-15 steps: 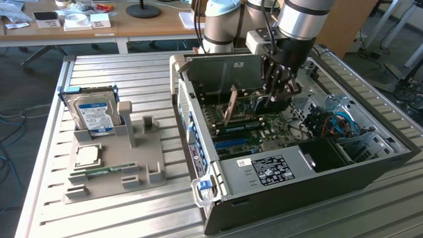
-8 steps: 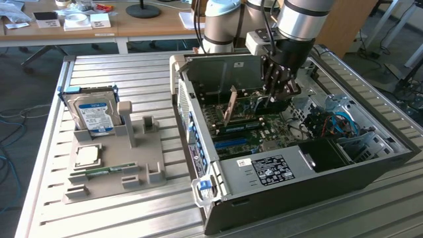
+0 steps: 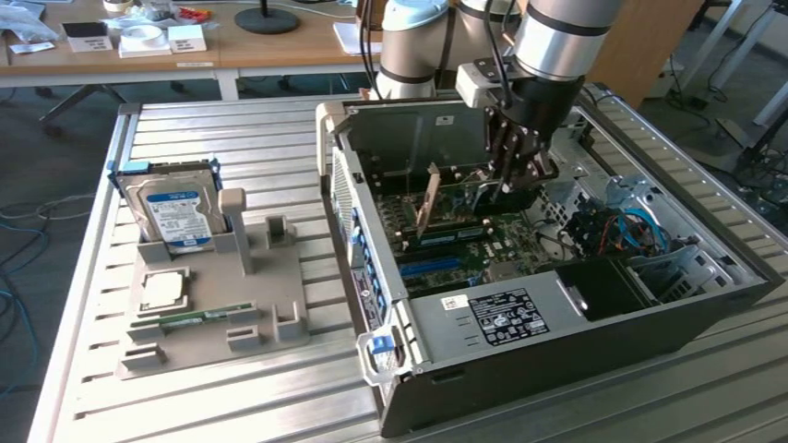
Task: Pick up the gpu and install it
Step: 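Insert the gpu into the slot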
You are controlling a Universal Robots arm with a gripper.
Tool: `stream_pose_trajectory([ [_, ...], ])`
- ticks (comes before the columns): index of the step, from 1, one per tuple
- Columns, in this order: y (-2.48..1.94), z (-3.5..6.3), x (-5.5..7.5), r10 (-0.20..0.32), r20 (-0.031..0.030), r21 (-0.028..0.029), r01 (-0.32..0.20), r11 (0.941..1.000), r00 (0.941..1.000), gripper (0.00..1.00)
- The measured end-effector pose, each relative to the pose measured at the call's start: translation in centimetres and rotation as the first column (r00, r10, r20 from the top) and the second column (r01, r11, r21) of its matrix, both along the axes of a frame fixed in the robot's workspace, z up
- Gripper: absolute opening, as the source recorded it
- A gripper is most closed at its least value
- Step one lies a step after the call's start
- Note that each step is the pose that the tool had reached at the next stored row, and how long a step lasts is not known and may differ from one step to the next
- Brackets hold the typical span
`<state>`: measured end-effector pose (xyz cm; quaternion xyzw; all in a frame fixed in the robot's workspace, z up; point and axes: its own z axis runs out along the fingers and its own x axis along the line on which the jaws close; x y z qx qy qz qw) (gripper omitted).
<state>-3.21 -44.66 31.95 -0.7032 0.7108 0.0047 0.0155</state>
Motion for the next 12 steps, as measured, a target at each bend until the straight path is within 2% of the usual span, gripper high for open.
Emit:
stream_pose_trajectory([
  [12, -0.08, -0.22, -0.42, 0.000, 0.0028, 0.0005, 0.000, 1.0000, 1.0000, 0.27],
])
